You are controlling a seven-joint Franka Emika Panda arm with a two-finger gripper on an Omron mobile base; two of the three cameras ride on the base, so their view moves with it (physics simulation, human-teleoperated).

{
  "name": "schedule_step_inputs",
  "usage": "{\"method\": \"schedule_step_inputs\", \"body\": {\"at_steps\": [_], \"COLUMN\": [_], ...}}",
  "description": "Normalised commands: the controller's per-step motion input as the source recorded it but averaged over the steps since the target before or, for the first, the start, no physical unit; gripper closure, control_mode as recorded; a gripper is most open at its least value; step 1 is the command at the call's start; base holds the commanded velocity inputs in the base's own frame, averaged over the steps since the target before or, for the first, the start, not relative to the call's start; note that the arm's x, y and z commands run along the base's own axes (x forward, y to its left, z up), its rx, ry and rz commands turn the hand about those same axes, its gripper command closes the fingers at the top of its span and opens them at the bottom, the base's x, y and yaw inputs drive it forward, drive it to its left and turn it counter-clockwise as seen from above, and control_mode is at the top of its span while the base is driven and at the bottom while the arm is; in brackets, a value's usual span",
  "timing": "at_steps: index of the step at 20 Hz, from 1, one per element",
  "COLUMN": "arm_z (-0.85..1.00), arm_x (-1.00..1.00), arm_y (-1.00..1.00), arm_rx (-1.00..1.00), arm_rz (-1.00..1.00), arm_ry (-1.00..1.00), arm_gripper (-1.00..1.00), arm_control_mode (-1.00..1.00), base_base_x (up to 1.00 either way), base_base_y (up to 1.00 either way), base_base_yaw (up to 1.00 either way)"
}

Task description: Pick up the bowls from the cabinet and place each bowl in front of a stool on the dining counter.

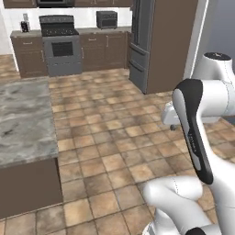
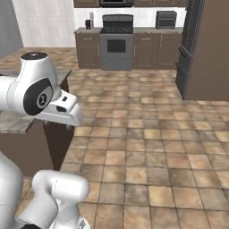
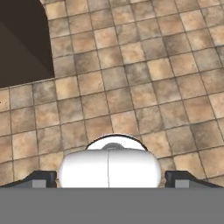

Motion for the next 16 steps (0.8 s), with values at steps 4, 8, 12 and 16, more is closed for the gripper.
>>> {"method": "schedule_step_inputs", "body": {"at_steps": [4, 8, 12, 16], "arm_z": [0.0, 0.0, 0.0, 0.0], "arm_x": [0.0, 0.0, 0.0, 0.0], "arm_y": [0.0, 0.0, 0.0, 0.0], "arm_rx": [0.0, 0.0, 0.0, 0.0], "arm_rz": [0.0, 0.0, 0.0, 0.0], "arm_ry": [0.0, 0.0, 0.0, 0.0], "arm_gripper": [-1.0, -1.0, -1.0, -1.0], "arm_control_mode": [1.0, 1.0, 1.0, 1.0], "base_base_x": [0.7, 1.0, 1.0, 1.0], "base_base_y": [-1.0, -0.95, -0.79, -0.62], "base_base_yaw": [0.07, 0.01, 0.1, 0.18]}}
